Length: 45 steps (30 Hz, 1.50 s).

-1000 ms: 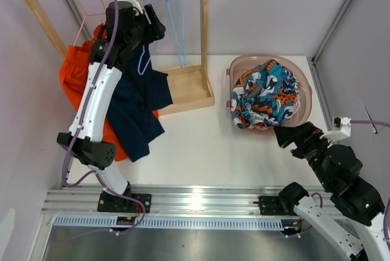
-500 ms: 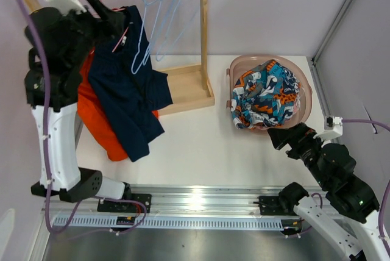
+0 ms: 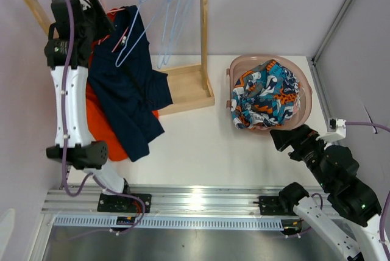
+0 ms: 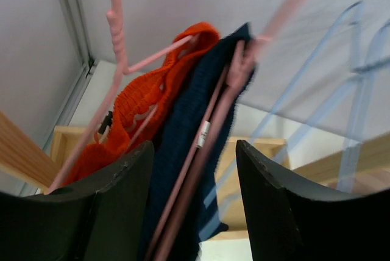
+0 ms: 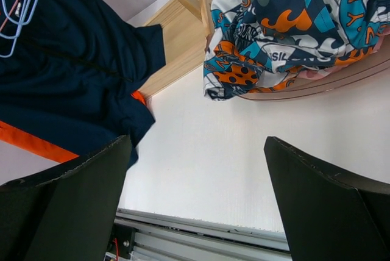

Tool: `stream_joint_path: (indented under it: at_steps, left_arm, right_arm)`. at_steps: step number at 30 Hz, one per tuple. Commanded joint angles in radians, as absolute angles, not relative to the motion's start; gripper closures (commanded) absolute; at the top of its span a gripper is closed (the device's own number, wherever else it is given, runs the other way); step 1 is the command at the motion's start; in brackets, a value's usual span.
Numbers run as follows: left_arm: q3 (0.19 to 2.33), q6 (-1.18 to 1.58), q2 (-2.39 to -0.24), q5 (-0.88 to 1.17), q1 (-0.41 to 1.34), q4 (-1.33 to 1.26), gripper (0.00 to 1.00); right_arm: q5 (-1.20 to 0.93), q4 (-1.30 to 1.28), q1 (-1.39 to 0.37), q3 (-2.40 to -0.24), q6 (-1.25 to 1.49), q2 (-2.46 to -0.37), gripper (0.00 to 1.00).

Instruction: Remove the shorts from the hanger

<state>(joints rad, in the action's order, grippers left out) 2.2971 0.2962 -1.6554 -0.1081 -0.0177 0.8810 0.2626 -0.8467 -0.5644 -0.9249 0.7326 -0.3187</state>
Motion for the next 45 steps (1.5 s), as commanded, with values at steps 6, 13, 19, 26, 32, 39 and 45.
stream_joint_path:
  at_steps: [6, 13, 19, 26, 32, 39, 45]
  left_arm:
    - [2.408, 0.31, -1.767, -0.041, -0.066, 0.908, 0.51]
    - [2.436, 0.318, -1.778, -0.023, -0.066, 0.902, 0.78]
    - [2.43, 0.328, -1.758, -0.011, -0.064, 0.9, 1.0]
    - [2.405, 0.319, -1.68, 0.075, -0.061, 0.848, 0.87]
    - [2.384, 0.318, -1.687, 0.098, -0.061, 0.871, 0.39]
    - [2.373, 0.314, -1.681, 0.12, -0.061, 0.87, 0.41]
    - [2.375, 0.31, -1.695, 0.097, -0.061, 0.879, 0.46]
  right_arm:
    - [0.27, -0.888, -0.549, -0.963, 0.703, -0.293, 0.01]
    - [0.25, -0.858, -0.545, -0.922, 0.71, -0.293, 0.01]
    - [0.232, -0.836, -0.542, -0.91, 0.713, -0.301, 0.0]
    - [0.201, -0.793, -0.54, -0.933, 0.695, -0.351, 0.01]
    - [0.19, -0.791, -0.538, -0.93, 0.703, -0.354, 0.01]
    - [0.201, -0.807, -0.537, -0.92, 0.71, -0.331, 0.01]
    - [0.201, -0.818, -0.535, -0.931, 0.71, -0.33, 0.01]
